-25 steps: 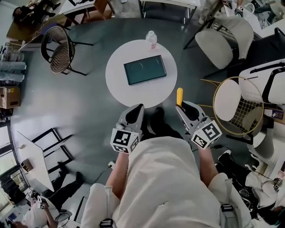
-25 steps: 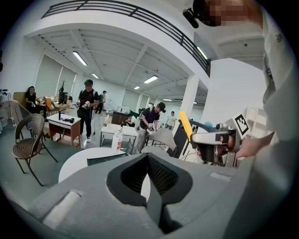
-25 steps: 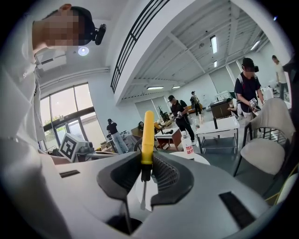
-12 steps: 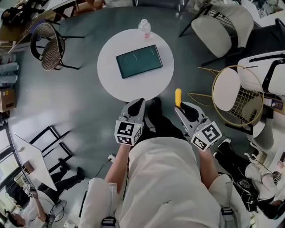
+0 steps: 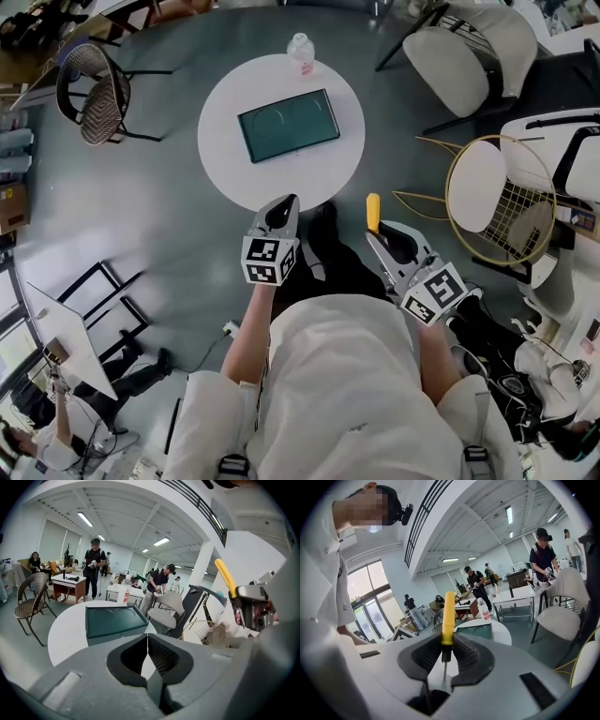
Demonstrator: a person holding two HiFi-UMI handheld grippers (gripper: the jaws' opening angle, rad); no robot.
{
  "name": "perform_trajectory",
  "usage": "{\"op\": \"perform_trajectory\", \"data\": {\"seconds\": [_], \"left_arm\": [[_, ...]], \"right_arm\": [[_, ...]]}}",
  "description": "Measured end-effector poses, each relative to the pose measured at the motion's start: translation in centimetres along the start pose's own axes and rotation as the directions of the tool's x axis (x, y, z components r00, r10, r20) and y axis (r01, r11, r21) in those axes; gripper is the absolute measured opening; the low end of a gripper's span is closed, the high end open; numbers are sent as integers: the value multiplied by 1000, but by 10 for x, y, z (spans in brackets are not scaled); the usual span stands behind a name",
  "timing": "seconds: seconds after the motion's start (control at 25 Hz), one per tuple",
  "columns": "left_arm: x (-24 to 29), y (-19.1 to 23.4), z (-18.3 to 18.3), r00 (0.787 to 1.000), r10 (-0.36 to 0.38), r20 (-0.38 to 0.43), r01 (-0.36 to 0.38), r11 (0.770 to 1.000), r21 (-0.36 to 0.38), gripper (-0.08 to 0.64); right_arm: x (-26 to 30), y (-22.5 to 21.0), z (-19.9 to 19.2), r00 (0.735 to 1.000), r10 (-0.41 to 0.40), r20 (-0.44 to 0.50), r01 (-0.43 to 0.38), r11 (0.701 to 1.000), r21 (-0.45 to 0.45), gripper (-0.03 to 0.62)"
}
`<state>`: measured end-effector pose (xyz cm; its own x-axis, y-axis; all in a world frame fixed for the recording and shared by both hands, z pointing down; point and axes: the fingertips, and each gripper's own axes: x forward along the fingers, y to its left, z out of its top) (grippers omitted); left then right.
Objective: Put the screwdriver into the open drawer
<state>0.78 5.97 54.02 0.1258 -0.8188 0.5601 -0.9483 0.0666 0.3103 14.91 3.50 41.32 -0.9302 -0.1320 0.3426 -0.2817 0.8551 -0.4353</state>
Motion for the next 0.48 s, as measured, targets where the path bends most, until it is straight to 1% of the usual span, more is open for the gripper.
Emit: {"op": "perform_trajectory", "data": {"seconds": [0.16,0.32,0.48], "left_arm": [[18,11,-14,1000,-2,-25,1,998,-58,12],[38,18,-24,998,12,-58,-15,998,-54,14],[52,27,-33,995,49,-87,-53,998,-43,14]], "right_arm": [[3,0,-9,1000,6,-18,-6,1000,12,83],[4,-2,-16,999,11,-42,-11,1000,15,83],[4,-3,-19,999,10,-54,-8,1000,21,83]]}}
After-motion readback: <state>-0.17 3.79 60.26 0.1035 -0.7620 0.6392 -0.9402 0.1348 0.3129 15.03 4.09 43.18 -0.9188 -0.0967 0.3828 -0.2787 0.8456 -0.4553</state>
